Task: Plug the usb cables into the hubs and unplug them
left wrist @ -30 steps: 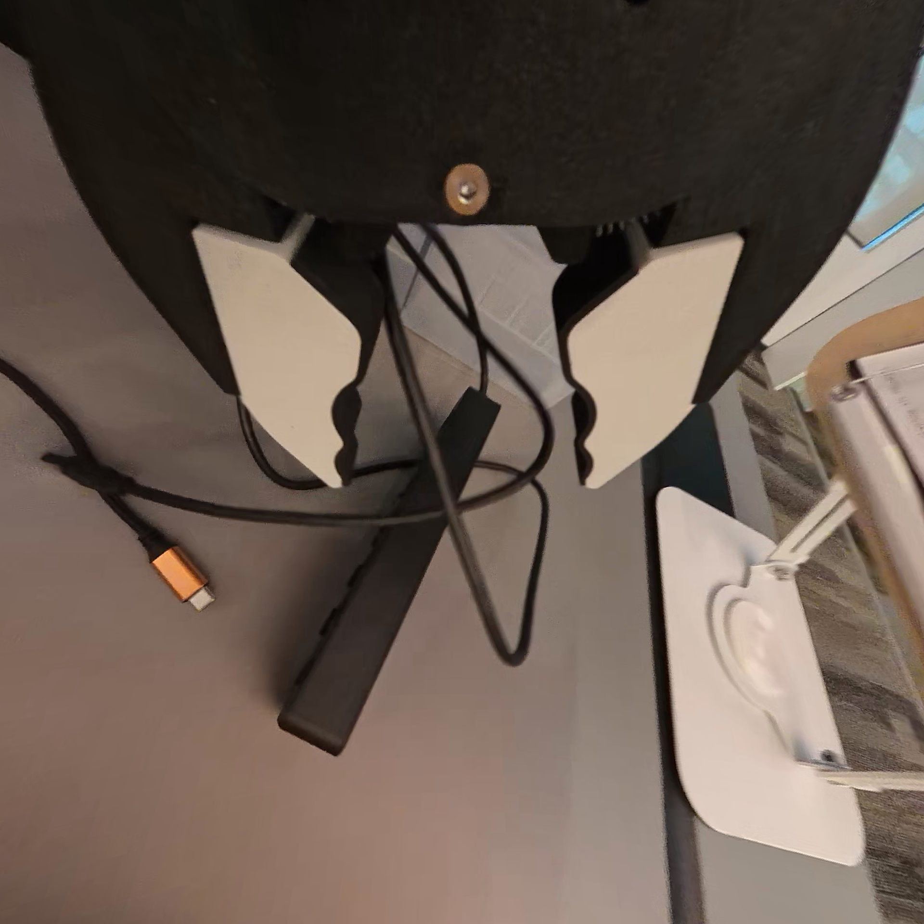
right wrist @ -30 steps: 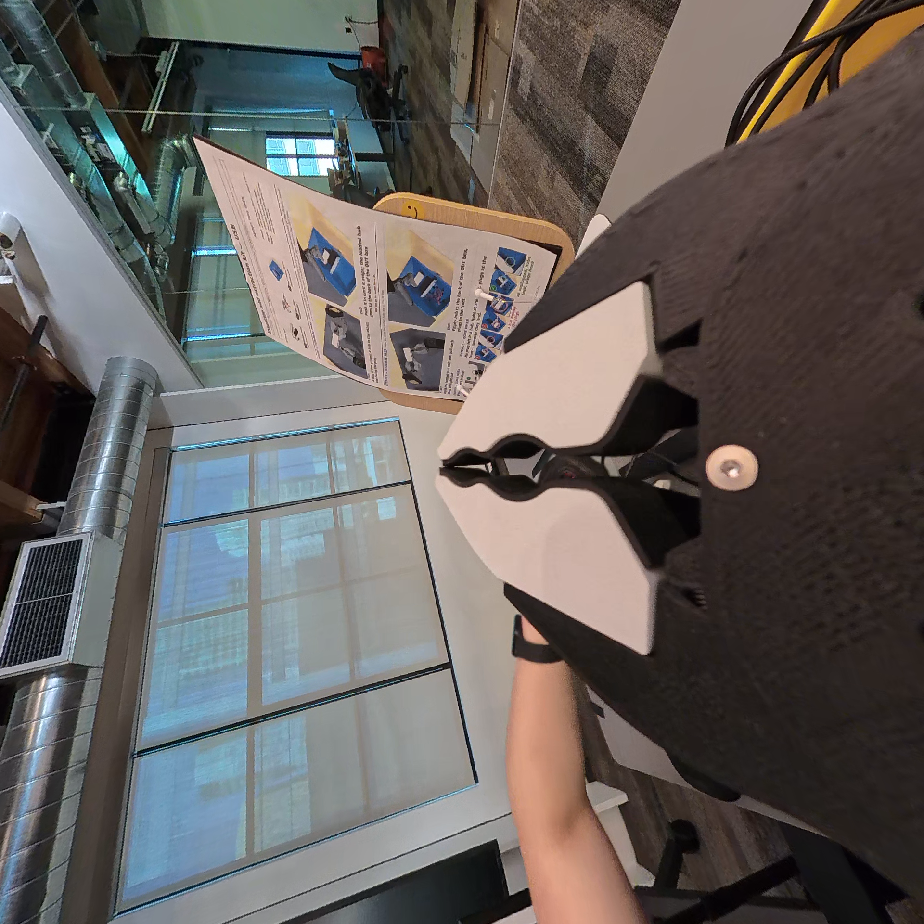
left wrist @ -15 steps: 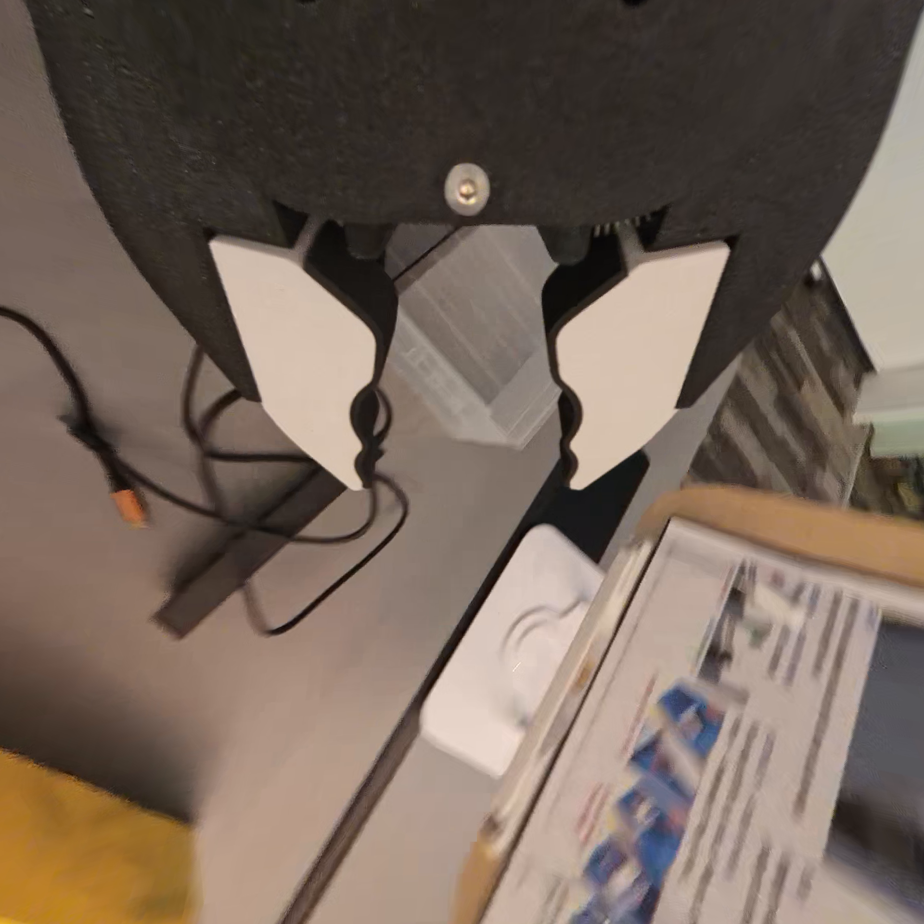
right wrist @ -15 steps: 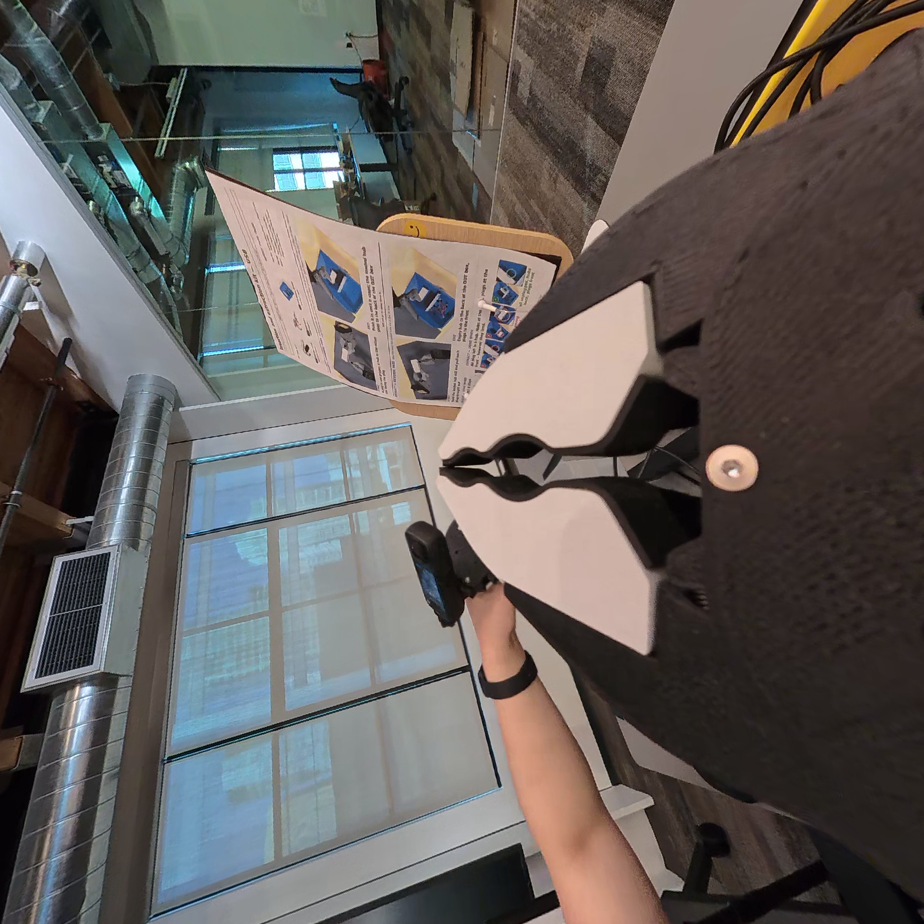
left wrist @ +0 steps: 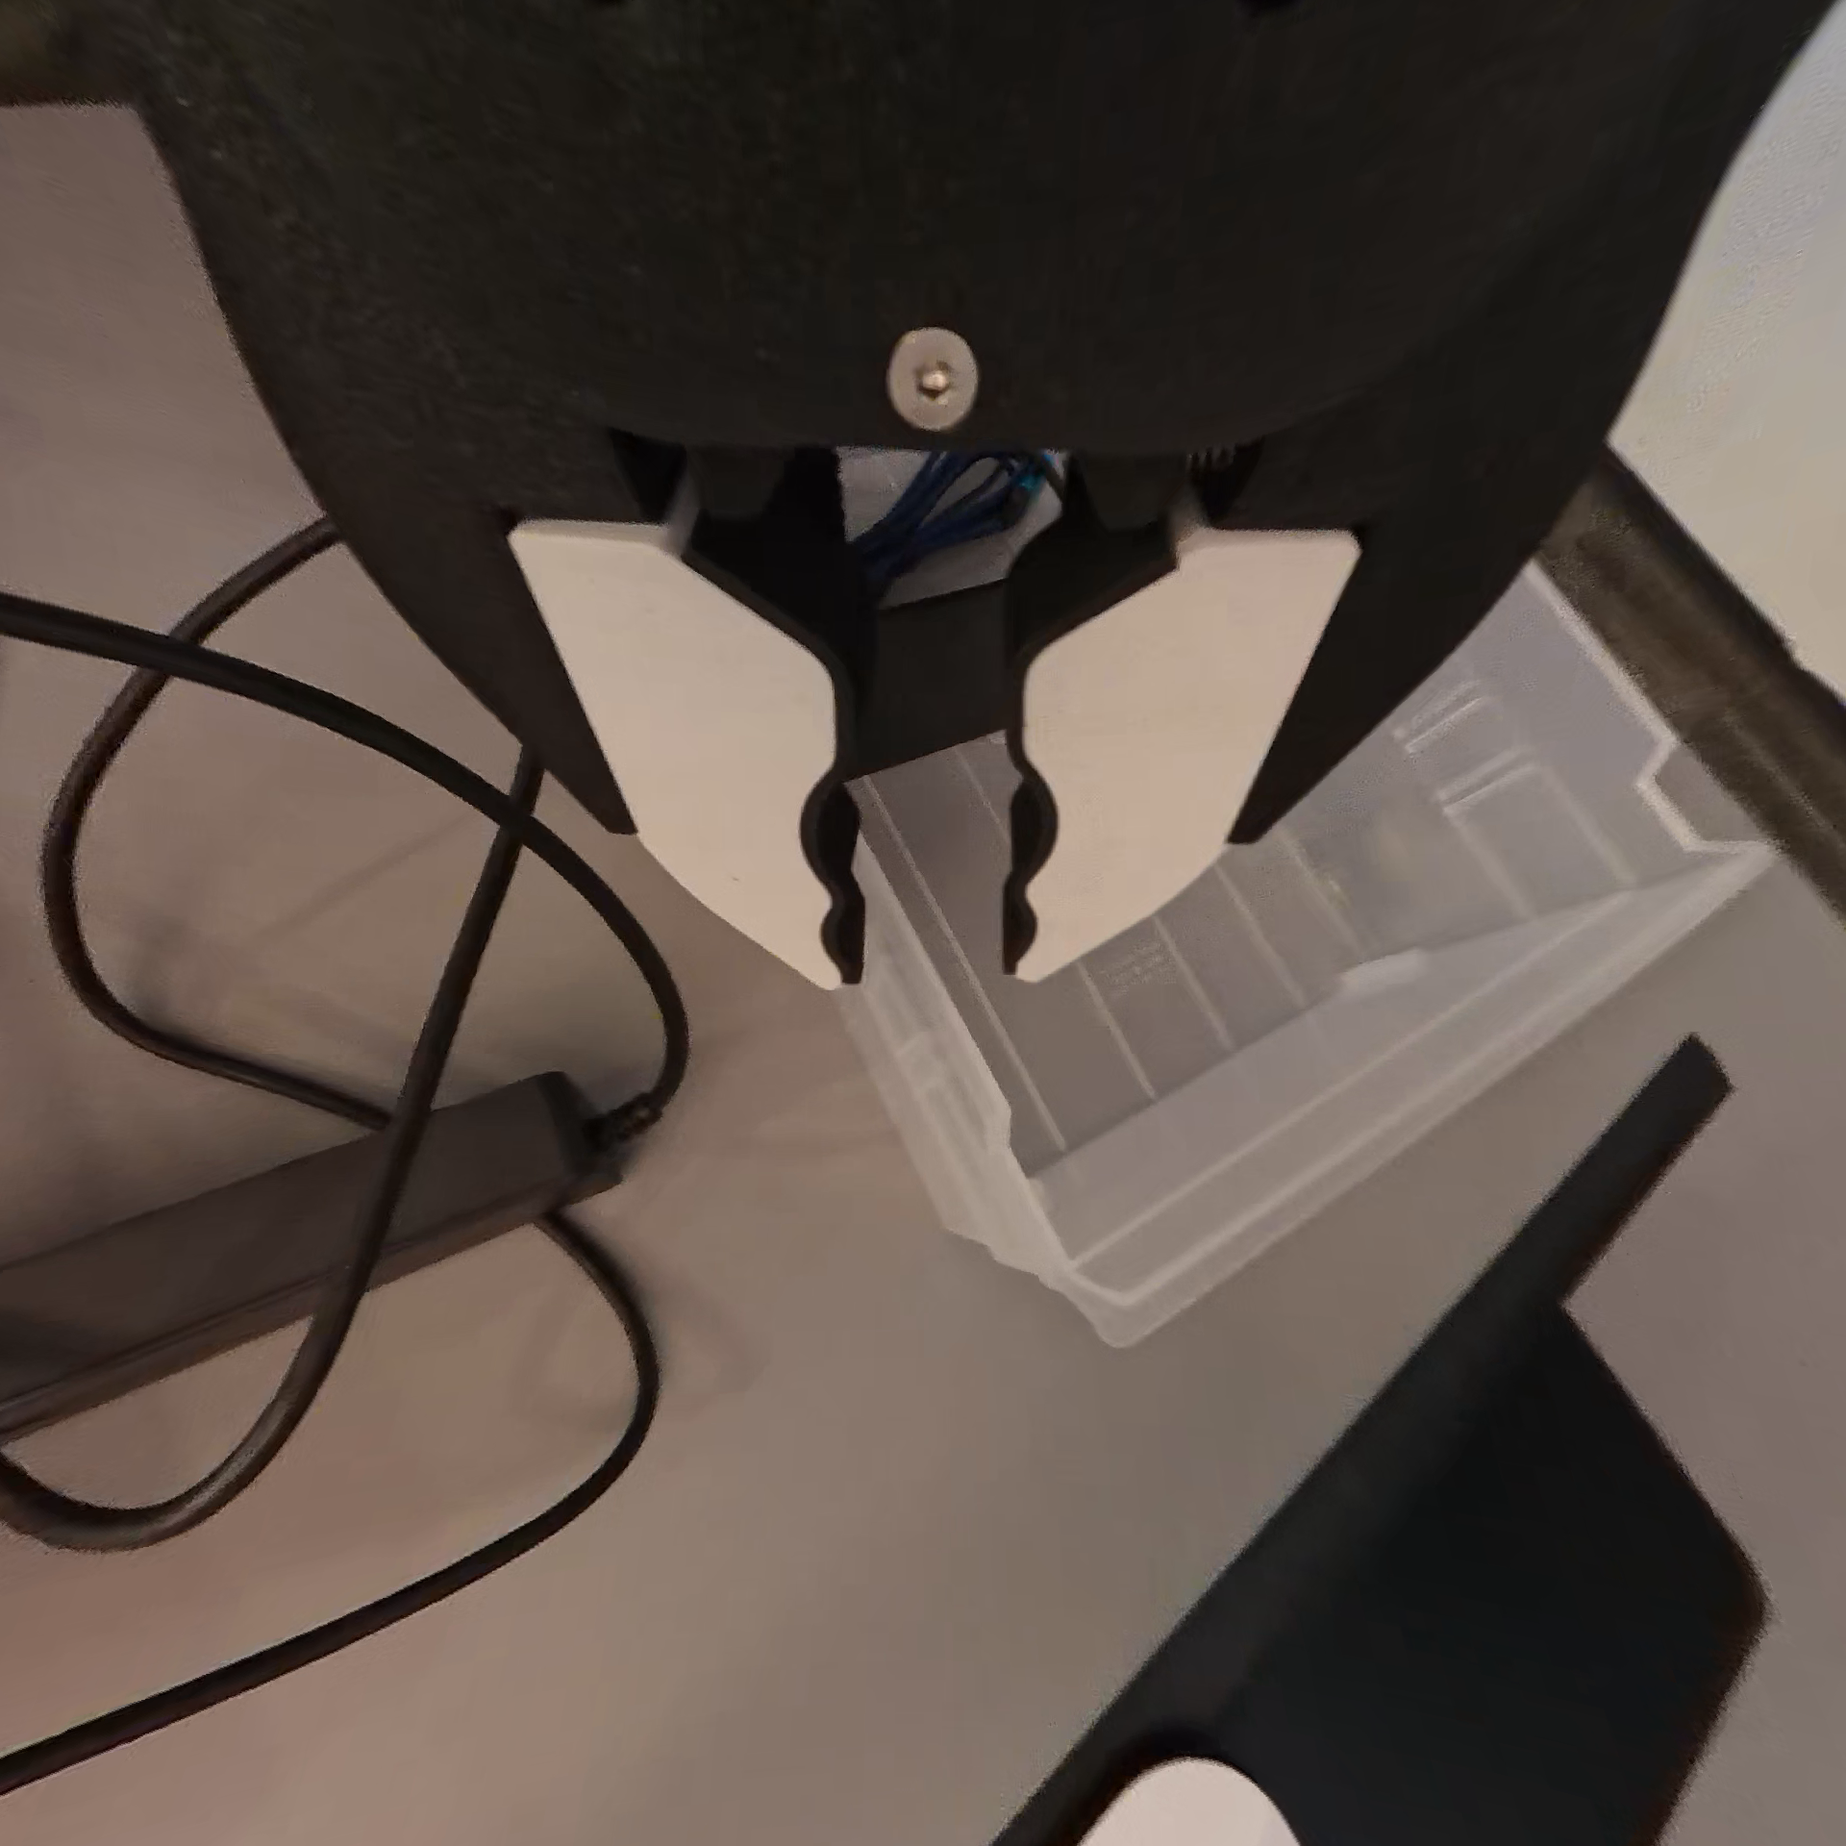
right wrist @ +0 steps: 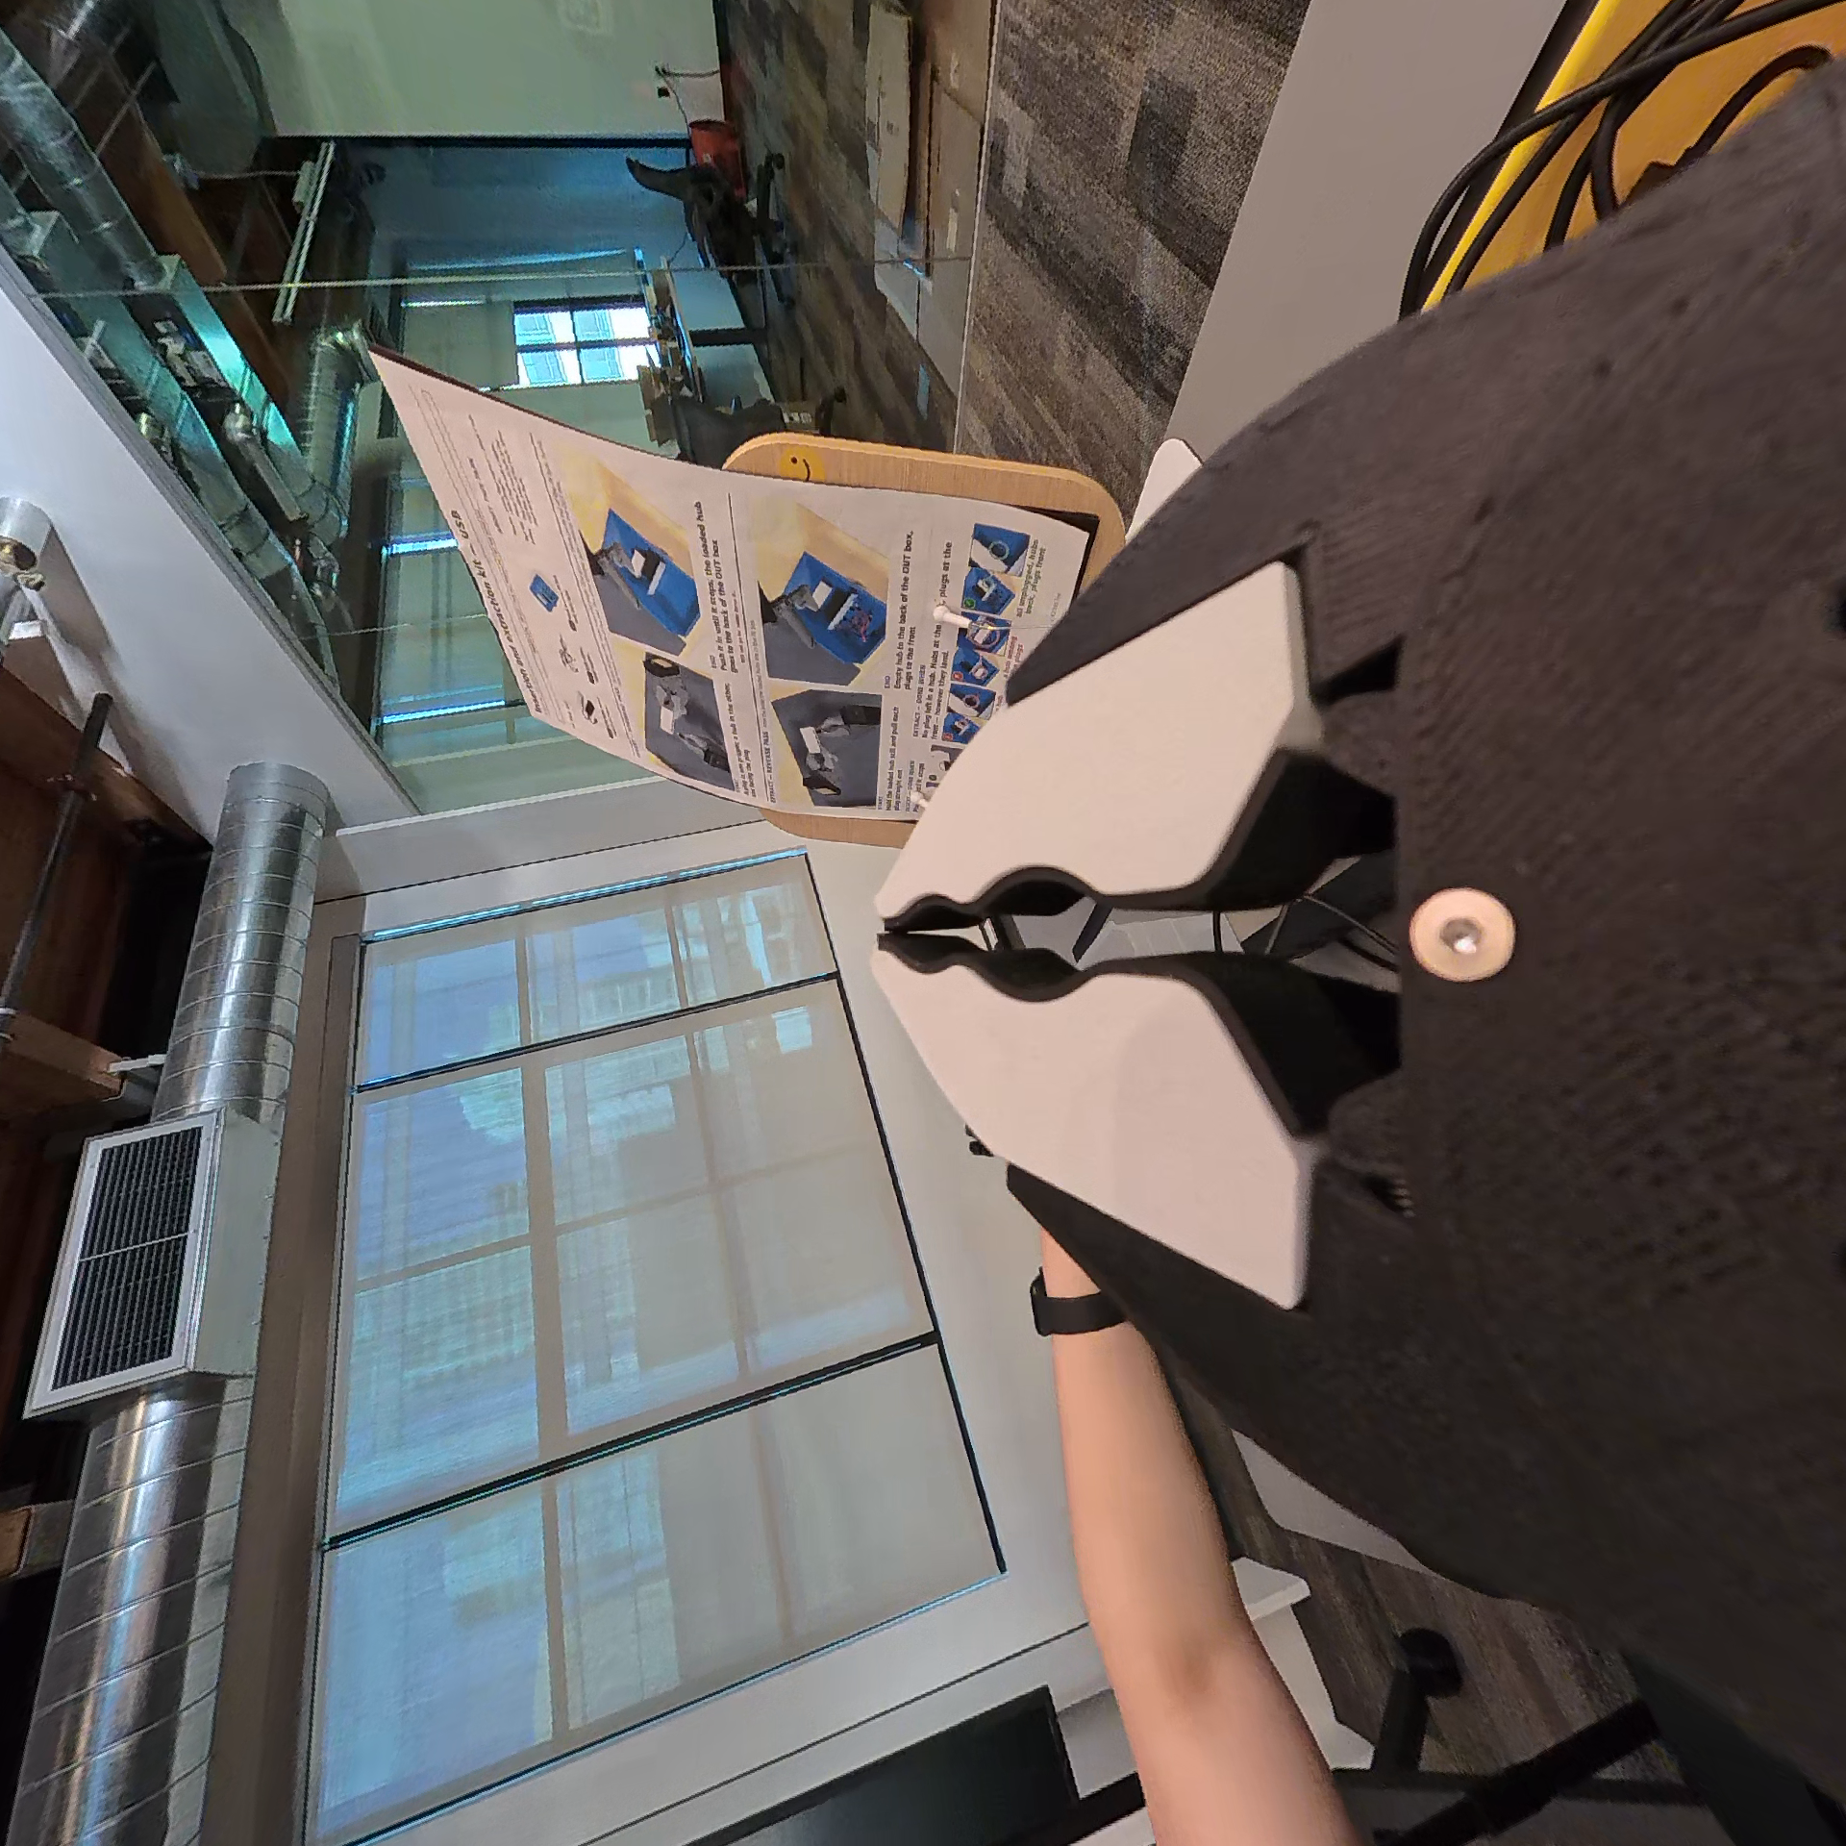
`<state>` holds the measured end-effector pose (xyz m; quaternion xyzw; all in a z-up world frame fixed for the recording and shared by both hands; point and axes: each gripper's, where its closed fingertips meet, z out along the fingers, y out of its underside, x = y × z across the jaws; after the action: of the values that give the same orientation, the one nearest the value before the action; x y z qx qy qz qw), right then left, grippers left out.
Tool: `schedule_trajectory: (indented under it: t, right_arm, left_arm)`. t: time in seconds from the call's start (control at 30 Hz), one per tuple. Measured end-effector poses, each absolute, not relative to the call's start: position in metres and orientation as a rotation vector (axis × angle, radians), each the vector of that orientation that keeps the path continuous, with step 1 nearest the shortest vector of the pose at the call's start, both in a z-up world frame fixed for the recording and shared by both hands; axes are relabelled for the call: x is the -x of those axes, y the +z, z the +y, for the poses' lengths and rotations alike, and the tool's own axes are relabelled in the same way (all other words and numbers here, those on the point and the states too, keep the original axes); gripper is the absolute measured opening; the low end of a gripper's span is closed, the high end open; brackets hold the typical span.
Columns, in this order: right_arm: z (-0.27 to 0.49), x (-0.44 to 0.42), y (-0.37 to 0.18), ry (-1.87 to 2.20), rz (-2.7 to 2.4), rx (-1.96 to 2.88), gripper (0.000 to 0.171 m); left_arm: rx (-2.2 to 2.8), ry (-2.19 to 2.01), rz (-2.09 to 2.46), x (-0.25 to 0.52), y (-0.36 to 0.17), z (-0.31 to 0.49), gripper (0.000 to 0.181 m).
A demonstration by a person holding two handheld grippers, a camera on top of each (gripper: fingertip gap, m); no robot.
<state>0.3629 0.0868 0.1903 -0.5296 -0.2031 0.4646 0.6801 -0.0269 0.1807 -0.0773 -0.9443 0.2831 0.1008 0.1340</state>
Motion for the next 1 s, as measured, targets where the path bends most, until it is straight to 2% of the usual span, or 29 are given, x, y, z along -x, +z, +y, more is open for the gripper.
schedule_trajectory:
  t: [0.07, 0.17, 0.43, 0.5, 0.57, 0.63, 0.8, 0.9, 1.0]
  right_arm:
    - [0.088, -0.364, 0.190, 1.046, -0.452, 1.191, 0.001]
    - [0.089, -0.365, 0.189, 1.046, -0.446, 1.191, 0.001]
    - [0.092, -0.358, 0.187, 1.042, -0.460, 1.211, 0.001]
    - [0.092, -0.353, 0.185, 1.041, -0.471, 1.221, 0.001]
    - [0.092, -0.348, 0.184, 1.037, -0.487, 1.229, 0.001]
    - [0.091, -0.342, 0.183, 1.031, -0.509, 1.234, 0.001]
    - [0.094, -0.318, 0.177, 1.024, -0.580, 1.270, 0.001]
    - [0.095, -0.293, 0.169, 1.029, -0.642, 1.309, 0.002]
    - [0.095, -0.263, 0.156, 1.014, -0.731, 1.366, 0.004]
  left_arm:
    - [2.771, 0.271, 0.825, 0.028, -0.079, 0.178, 0.012]
    - [2.775, 0.388, 0.819, 0.045, -0.078, 0.184, 0.012]
    - [2.764, 0.278, 0.817, 0.049, -0.078, 0.188, 0.013]
    - [2.753, 0.297, 0.826, 0.050, -0.077, 0.189, 0.015]
    - [2.693, 0.407, 0.875, 0.055, -0.072, 0.192, 0.029]
    - [2.593, 0.482, 0.891, 0.057, -0.058, 0.197, 0.041]
    - [2.222, 0.465, 0.731, 0.053, 0.014, 0.189, 0.040]
    - [2.030, 0.205, 0.660, 0.025, 0.048, 0.148, 0.037]
    - [1.922, -0.068, 0.682, -0.010, 0.054, 0.096, 0.040]
